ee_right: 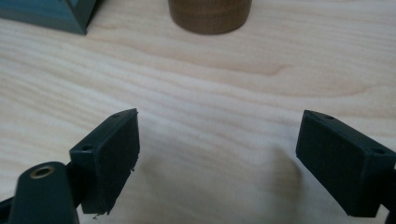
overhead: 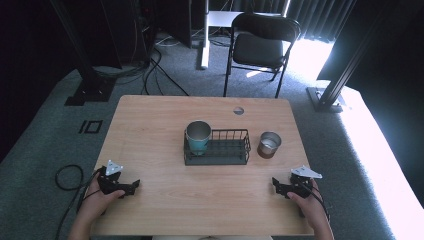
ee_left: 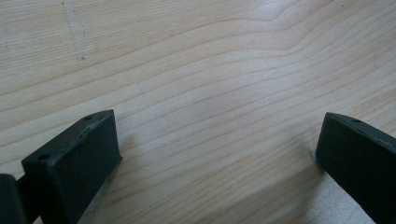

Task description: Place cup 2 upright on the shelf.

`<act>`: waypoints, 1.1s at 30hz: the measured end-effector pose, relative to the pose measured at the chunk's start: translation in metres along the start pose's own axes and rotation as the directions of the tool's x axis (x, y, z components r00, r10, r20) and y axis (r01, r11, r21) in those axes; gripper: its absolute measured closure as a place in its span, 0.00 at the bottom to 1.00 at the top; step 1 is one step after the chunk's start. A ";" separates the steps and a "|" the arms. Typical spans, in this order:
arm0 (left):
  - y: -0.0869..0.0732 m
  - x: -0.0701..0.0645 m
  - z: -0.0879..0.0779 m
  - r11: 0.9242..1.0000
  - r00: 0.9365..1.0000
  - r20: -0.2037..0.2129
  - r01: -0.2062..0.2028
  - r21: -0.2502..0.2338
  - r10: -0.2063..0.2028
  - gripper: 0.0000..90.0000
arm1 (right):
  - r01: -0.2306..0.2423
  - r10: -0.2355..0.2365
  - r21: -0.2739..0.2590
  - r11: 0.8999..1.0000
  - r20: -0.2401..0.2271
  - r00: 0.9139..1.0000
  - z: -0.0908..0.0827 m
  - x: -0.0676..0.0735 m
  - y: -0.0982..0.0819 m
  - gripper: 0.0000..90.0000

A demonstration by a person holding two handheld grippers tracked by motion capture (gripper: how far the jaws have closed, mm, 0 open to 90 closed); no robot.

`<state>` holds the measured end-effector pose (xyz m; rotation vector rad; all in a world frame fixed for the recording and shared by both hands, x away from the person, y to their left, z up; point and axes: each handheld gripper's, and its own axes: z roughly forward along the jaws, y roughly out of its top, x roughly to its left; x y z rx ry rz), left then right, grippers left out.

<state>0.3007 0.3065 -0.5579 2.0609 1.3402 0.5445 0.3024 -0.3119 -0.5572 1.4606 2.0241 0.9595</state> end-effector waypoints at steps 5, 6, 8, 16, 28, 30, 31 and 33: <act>0.000 0.000 0.000 1.000 1.000 0.000 0.000 0.000 0.000 0.00 | -0.010 0.010 -0.020 1.000 -0.006 1.000 0.006 -0.001 0.006 0.15; 0.000 0.000 0.000 1.000 1.000 0.000 0.000 0.001 0.000 0.00 | -0.016 0.016 -0.028 0.999 -0.013 1.000 0.007 -0.002 0.008 0.15; 0.000 0.000 0.000 1.000 1.000 0.000 0.000 0.000 0.000 0.00 | -0.026 0.025 -0.045 0.999 -0.020 0.999 0.008 -0.002 0.011 0.15; 0.000 0.000 0.000 1.000 1.000 0.000 0.000 0.000 0.000 0.00 | -0.012 0.010 -0.089 0.996 -0.019 1.000 0.014 -0.003 0.031 0.15; 0.000 0.000 0.000 1.000 1.000 0.001 0.000 0.001 0.000 0.00 | -0.008 0.006 -0.115 0.993 -0.019 1.000 0.030 -0.003 0.043 0.15; 0.000 0.000 0.000 1.000 1.000 0.001 0.000 0.002 0.000 0.00 | -0.008 0.006 -0.123 0.992 -0.016 1.000 0.032 -0.004 0.044 0.15; 0.000 0.000 0.000 1.000 1.000 0.001 0.000 0.002 0.000 0.00 | -0.013 0.010 -0.128 0.992 -0.018 1.000 0.033 -0.004 0.045 0.15; 0.000 0.000 0.000 1.000 1.000 0.001 0.002 0.000 -0.002 0.00 | -0.019 0.016 -0.138 0.990 -0.019 1.000 0.034 -0.005 0.047 0.15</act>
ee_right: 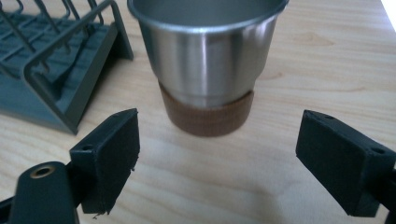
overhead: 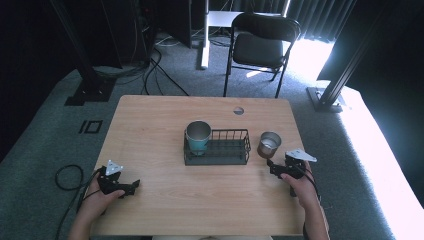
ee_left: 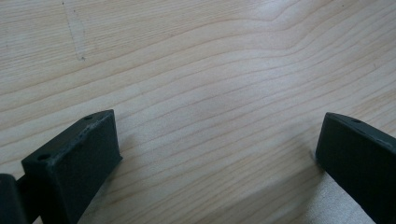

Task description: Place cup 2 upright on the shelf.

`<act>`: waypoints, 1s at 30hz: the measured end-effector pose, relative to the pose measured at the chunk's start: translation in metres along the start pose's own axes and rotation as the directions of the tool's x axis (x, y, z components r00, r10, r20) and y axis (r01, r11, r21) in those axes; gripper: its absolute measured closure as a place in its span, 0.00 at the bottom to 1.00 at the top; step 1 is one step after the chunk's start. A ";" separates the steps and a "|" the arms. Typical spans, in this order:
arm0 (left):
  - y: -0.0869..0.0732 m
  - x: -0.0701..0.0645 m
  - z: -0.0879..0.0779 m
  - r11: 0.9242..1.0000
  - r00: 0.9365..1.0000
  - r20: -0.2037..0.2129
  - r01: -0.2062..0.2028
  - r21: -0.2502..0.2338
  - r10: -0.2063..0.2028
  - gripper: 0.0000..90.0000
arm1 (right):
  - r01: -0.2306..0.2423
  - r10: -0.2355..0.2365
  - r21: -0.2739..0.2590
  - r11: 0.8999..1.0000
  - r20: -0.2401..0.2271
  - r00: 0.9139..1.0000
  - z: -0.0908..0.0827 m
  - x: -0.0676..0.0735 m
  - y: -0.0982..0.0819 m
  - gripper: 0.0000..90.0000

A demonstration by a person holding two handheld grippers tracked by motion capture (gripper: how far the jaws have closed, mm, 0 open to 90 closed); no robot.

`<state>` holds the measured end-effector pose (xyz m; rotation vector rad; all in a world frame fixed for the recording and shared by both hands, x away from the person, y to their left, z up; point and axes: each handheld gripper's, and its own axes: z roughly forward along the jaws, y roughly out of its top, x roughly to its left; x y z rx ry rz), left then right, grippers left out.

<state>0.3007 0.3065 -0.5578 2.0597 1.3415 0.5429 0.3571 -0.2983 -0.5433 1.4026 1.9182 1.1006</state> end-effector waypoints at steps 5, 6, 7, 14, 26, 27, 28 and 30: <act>0.000 0.000 0.000 1.000 1.000 0.000 0.000 0.000 0.000 0.00 | 0.006 -0.006 -0.018 1.000 -0.001 1.000 0.005 0.000 0.006 0.15; 0.000 0.000 0.000 1.000 1.000 0.000 0.000 0.000 0.000 0.00 | 0.007 -0.007 -0.021 1.000 0.001 1.000 0.006 0.000 0.007 0.15; 0.000 0.000 0.000 1.000 1.000 0.000 0.000 0.000 0.000 0.00 | 0.011 -0.011 -0.025 1.000 0.001 1.000 0.008 0.000 0.009 0.15; 0.000 0.000 0.000 1.000 1.000 0.000 0.000 0.000 0.000 0.00 | 0.021 -0.021 -0.048 0.999 -0.004 1.000 0.014 0.002 0.016 0.15; 0.000 0.000 0.000 1.000 1.000 0.000 0.000 0.000 0.000 0.00 | 0.012 -0.014 -0.081 0.997 -0.012 1.000 0.027 0.002 0.026 0.15; 0.000 0.000 0.000 1.000 1.000 0.000 0.000 0.000 0.000 0.00 | 0.009 -0.010 -0.084 0.996 -0.015 1.000 0.027 0.002 0.026 0.15; 0.000 0.000 0.000 1.000 1.000 0.000 0.000 0.000 0.000 0.00 | 0.006 -0.008 -0.089 0.996 -0.014 1.000 0.029 0.003 0.027 0.15; 0.000 0.000 0.000 1.000 1.000 0.000 0.000 0.000 0.000 0.00 | 0.007 -0.008 -0.094 0.996 -0.010 1.000 0.030 0.003 0.028 0.14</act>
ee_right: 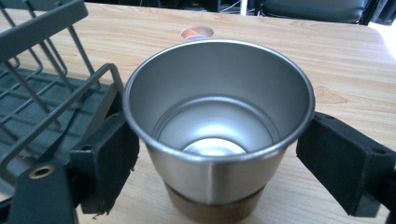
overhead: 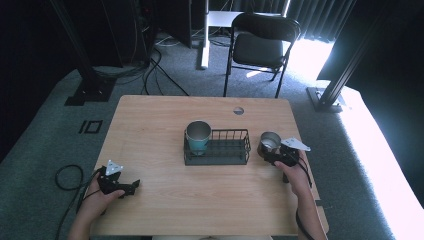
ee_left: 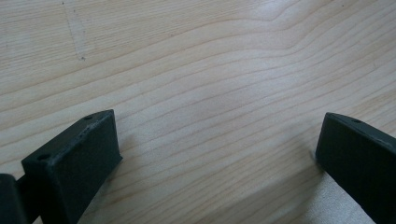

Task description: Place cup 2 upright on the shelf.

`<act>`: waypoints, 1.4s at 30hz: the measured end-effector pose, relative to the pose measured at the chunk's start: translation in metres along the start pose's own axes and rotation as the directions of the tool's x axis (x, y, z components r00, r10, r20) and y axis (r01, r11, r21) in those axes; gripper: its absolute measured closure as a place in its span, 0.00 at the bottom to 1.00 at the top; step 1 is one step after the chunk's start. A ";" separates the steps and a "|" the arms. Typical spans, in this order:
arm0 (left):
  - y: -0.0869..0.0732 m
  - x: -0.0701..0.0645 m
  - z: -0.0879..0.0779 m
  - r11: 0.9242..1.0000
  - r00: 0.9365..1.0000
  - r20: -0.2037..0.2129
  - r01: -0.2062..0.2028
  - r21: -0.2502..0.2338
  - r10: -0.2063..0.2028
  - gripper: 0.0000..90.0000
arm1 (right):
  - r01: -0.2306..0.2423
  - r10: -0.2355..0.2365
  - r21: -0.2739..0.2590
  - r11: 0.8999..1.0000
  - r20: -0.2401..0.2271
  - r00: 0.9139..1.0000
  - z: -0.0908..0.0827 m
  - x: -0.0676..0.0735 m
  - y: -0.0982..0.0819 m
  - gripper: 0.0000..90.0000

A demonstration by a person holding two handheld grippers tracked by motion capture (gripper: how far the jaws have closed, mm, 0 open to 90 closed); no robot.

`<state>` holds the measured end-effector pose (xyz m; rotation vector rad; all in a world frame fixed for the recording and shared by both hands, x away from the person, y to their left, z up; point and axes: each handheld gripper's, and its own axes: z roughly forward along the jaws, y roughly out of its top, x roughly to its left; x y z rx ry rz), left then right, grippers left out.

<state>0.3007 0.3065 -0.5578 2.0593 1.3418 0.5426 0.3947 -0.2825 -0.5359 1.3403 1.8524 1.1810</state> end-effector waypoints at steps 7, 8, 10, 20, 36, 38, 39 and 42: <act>0.000 0.000 0.000 1.000 1.000 0.000 0.000 0.000 0.000 0.00 | 0.009 -0.009 -0.012 1.000 0.005 1.000 0.006 0.001 0.001 0.14; 0.000 0.000 0.000 1.000 1.000 0.000 0.000 0.000 0.000 0.00 | 0.009 -0.009 -0.016 1.000 0.006 1.000 0.007 0.001 0.001 0.14; 0.000 0.000 0.000 1.000 1.000 0.000 0.000 0.000 0.000 0.00 | 0.012 -0.012 -0.024 1.000 0.006 1.000 0.008 0.002 0.002 0.15; 0.000 0.000 0.000 1.000 1.000 0.000 0.000 0.000 0.000 0.00 | 0.048 -0.047 -0.019 0.999 0.030 0.998 0.007 0.004 0.007 0.20; 0.000 0.000 0.000 1.000 1.000 0.000 0.000 0.000 0.000 0.00 | 0.032 -0.032 -0.015 0.999 -0.002 0.999 -0.010 0.004 0.028 0.20; 0.000 0.000 0.000 1.000 1.000 0.000 0.000 0.000 0.000 0.00 | 0.032 -0.032 -0.019 0.999 0.000 0.999 -0.011 0.004 0.030 0.20; 0.000 0.000 0.000 1.000 1.000 0.000 0.000 0.000 0.000 0.00 | 0.034 -0.034 -0.022 0.999 -0.001 0.999 -0.012 0.004 0.033 0.20; 0.000 0.000 0.000 1.000 1.000 0.000 0.000 0.000 0.000 0.00 | 0.035 -0.035 -0.030 0.999 -0.007 0.999 -0.018 0.007 0.043 0.20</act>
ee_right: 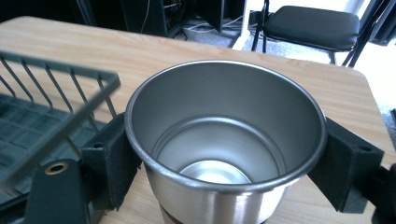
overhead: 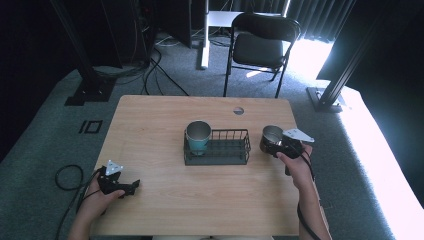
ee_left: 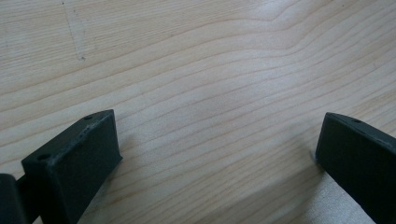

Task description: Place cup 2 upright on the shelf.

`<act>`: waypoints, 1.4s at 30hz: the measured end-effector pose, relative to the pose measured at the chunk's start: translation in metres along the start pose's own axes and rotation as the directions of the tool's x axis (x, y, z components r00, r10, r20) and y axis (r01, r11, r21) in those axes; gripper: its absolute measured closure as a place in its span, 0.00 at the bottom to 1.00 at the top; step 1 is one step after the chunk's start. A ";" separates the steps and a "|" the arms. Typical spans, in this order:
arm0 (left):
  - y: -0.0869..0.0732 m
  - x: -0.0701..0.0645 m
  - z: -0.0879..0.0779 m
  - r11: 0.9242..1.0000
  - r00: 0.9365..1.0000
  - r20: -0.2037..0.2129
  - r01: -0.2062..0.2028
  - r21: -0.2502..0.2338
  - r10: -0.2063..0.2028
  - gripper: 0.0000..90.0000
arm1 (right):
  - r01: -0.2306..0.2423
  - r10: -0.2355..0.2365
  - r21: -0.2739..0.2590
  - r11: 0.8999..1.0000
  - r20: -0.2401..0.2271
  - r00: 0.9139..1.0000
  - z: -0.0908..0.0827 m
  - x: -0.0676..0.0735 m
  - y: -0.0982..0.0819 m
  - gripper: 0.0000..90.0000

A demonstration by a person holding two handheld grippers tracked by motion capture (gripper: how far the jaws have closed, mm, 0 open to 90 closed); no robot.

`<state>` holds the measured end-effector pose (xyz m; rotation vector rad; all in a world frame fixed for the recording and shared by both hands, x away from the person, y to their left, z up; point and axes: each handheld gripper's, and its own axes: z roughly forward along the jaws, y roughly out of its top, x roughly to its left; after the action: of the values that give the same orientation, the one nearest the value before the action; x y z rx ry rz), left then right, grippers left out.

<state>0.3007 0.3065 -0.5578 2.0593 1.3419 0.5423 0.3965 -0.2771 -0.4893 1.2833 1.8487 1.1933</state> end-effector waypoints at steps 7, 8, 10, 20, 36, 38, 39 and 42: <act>0.000 0.000 0.000 1.000 1.000 0.000 0.000 0.000 0.000 0.00 | 0.017 -0.017 -0.020 1.000 -0.010 1.000 -0.008 0.005 0.017 0.20; 0.000 0.000 0.000 1.000 1.000 0.000 0.000 0.000 0.000 0.00 | 0.021 -0.021 -0.021 1.000 -0.014 1.000 -0.009 0.006 0.020 0.20; 0.000 0.000 0.000 1.000 1.000 0.000 0.000 0.000 0.000 0.00 | 0.022 -0.022 -0.030 0.999 -0.016 1.000 -0.011 0.008 0.025 0.20; 0.000 0.000 0.000 1.000 1.000 0.000 0.000 0.000 0.000 0.00 | 0.048 -0.052 -0.063 0.997 -0.058 0.997 -0.016 0.023 0.048 0.20; 0.000 0.000 0.000 1.000 1.000 0.000 -0.002 0.001 0.002 0.00 | 0.090 -0.106 -0.120 0.989 -0.133 0.985 -0.023 0.056 0.079 0.20; 0.000 0.000 0.000 1.000 1.000 -0.001 -0.002 0.000 0.002 0.00 | 0.090 -0.108 -0.125 0.988 -0.146 0.983 -0.023 0.061 0.081 0.20; 0.000 0.000 0.000 1.000 1.000 -0.001 -0.001 0.000 0.001 0.00 | 0.094 -0.112 -0.127 0.987 -0.150 0.982 -0.022 0.063 0.082 0.20; 0.000 0.000 0.000 1.000 1.000 0.000 -0.002 0.000 0.002 0.00 | 0.103 -0.124 -0.127 0.987 -0.167 0.978 -0.019 0.070 0.083 0.20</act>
<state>0.3008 0.3066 -0.5578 2.0609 1.3405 0.5434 0.3884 -0.2069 -0.4044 1.0229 1.9155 1.3674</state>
